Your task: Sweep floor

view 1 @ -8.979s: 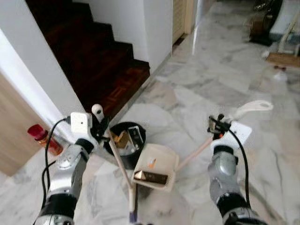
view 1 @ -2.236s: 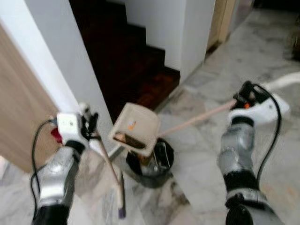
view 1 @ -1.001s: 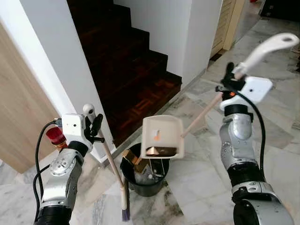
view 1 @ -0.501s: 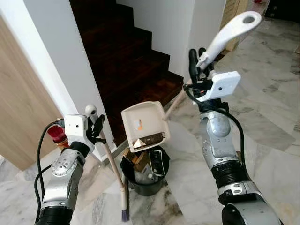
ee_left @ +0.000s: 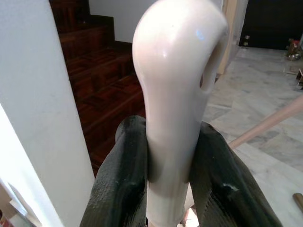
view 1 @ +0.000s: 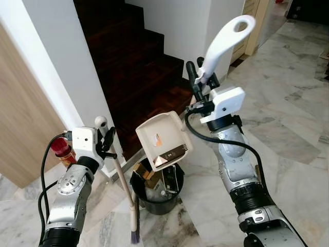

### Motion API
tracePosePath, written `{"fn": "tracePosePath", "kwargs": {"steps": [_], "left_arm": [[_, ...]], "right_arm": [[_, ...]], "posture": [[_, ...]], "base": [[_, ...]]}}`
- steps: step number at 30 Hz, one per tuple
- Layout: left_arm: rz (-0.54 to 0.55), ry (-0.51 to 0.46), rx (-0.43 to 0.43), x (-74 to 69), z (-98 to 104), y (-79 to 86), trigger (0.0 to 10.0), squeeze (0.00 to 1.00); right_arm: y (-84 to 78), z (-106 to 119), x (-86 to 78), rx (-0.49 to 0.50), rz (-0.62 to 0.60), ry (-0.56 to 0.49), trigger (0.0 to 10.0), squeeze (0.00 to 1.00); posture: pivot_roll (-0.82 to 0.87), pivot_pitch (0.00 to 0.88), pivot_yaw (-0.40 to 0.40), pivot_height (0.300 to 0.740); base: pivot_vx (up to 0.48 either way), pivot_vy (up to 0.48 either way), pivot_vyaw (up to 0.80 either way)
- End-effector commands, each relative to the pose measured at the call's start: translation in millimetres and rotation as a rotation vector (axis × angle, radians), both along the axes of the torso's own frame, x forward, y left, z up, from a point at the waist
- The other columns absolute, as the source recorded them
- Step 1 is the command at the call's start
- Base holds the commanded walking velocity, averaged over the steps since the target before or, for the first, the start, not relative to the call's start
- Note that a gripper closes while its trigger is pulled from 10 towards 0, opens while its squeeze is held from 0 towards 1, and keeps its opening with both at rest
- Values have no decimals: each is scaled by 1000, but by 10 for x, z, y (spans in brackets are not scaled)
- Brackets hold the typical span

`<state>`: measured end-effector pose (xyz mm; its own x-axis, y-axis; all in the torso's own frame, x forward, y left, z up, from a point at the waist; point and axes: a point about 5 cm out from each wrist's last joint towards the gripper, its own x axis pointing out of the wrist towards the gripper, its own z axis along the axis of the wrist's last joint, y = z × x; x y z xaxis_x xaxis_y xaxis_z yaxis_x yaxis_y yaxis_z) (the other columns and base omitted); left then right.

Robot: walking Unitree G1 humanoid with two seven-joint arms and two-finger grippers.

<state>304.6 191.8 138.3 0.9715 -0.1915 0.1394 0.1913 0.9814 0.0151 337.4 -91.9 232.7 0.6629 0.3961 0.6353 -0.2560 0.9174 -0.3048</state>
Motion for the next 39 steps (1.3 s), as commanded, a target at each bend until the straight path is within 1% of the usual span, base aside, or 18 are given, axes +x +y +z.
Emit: {"fn": "tracePosePath", "kwargs": {"steps": [1, 4, 6, 20, 21, 24, 26, 35, 39], "left_arm": [[-19, -60, 18, -12, 100, -17, 10000, 0], [-20, -60, 17, -14, 96, -23, 10000, 0], [-22, -59, 18, -14, 93, -29, 10000, 0], [-22, -65, 29, -16, 109, -19, 10000, 0], [-23, -66, 29, -14, 109, -21, 10000, 0], [-24, -66, 29, -13, 110, -23, 10000, 0], [-26, -67, 29, -14, 111, -28, 10000, 0], [-29, -68, 31, -15, 109, -36, 10000, 0], [-32, -69, 30, -12, 108, -49, 10000, 0]], "right_arm": [[65, 251, -123, -15, 22, -166, 10000, 0], [93, 264, -163, -52, 14, -205, 10000, 0], [121, 261, -183, -63, 21, -213, 10000, 0], [180, 281, -252, -42, 28, -237, 10000, 0], [198, 285, -267, -65, 31, -252, 10000, 0], [221, 283, -287, -85, 38, -265, 10000, 0], [250, 274, -311, -117, 47, -280, 10000, 0], [270, 260, -324, -120, 54, -275, 10000, 0], [286, 263, -338, -139, 55, -288, 10000, 0]], "posture": [[96, 23, 41, 740], [95, 25, 40, 740], [95, 25, 40, 740], [101, 29, 39, 740], [101, 31, 37, 740], [101, 31, 37, 740], [99, 32, 37, 740], [100, 32, 35, 740], [99, 32, 34, 740]], "base": [[0, 0, 0], [0, 0, 0], [0, 0, 0], [0, 0, 0], [0, 0, 0], [0, 0, 0], [0, 0, 0], [0, 0, 0], [0, 0, 0]]}}
